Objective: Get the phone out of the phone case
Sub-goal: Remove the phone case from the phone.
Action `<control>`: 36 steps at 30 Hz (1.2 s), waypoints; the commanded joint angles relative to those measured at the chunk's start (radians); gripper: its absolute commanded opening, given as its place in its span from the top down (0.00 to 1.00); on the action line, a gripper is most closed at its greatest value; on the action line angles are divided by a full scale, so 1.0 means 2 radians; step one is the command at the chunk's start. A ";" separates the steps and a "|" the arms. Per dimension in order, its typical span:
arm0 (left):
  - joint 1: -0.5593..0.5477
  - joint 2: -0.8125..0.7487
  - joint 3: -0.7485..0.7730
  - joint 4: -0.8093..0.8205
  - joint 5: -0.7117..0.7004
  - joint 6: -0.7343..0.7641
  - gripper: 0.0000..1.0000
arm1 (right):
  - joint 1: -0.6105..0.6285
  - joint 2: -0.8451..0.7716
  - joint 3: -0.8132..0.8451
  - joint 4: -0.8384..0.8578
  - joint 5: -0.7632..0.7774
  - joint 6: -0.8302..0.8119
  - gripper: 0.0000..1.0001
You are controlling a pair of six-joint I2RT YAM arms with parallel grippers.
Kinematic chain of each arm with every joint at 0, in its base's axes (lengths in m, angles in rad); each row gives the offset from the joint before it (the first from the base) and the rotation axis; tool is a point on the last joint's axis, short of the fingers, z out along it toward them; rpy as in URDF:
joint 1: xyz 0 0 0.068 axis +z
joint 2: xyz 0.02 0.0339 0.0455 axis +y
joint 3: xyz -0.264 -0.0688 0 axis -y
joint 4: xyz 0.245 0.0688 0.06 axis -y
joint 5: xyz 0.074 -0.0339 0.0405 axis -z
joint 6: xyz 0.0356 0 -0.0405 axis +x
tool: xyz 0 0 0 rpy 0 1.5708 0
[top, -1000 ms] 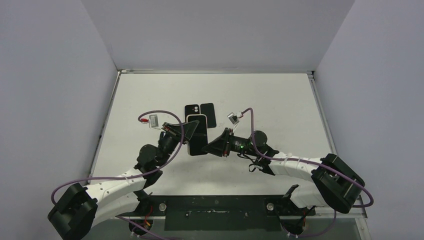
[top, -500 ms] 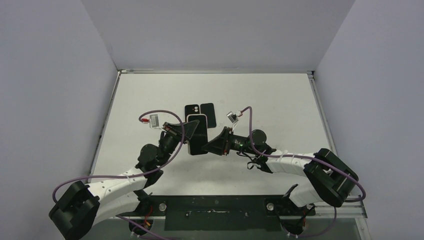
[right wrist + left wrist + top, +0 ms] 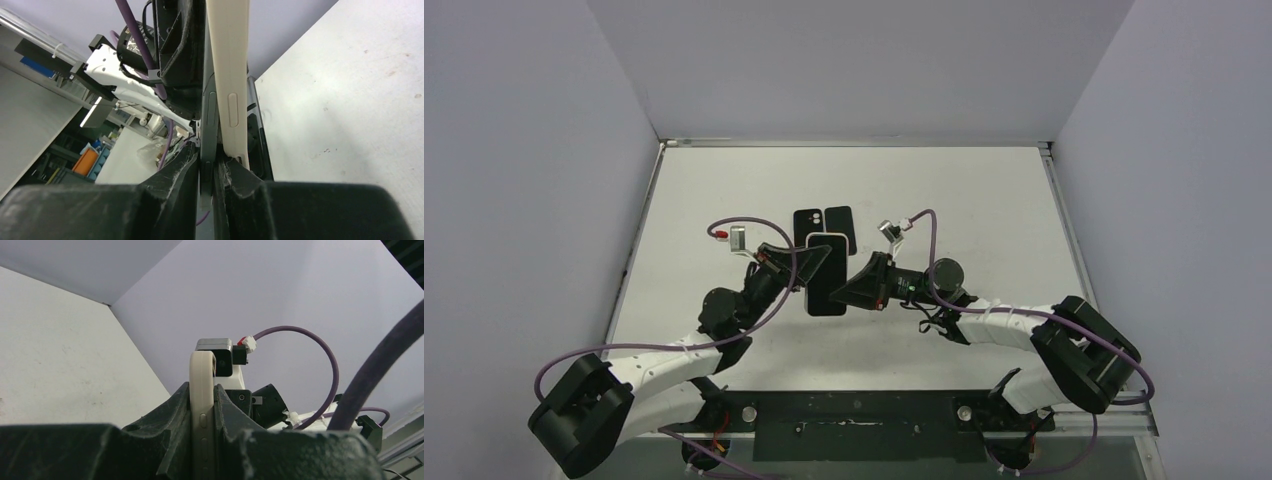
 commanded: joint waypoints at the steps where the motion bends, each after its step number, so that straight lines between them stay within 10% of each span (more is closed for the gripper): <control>1: 0.019 -0.009 -0.008 -0.065 0.115 0.002 0.82 | -0.021 -0.018 0.038 0.128 0.059 -0.004 1.00; 13: 0.107 -0.073 -0.022 -0.117 0.189 0.013 0.44 | -0.061 -0.073 0.015 0.072 0.060 0.004 1.00; 36: 0.136 -0.059 0.015 -0.112 0.318 0.074 0.39 | -0.074 -0.115 0.013 0.026 0.045 -0.007 1.00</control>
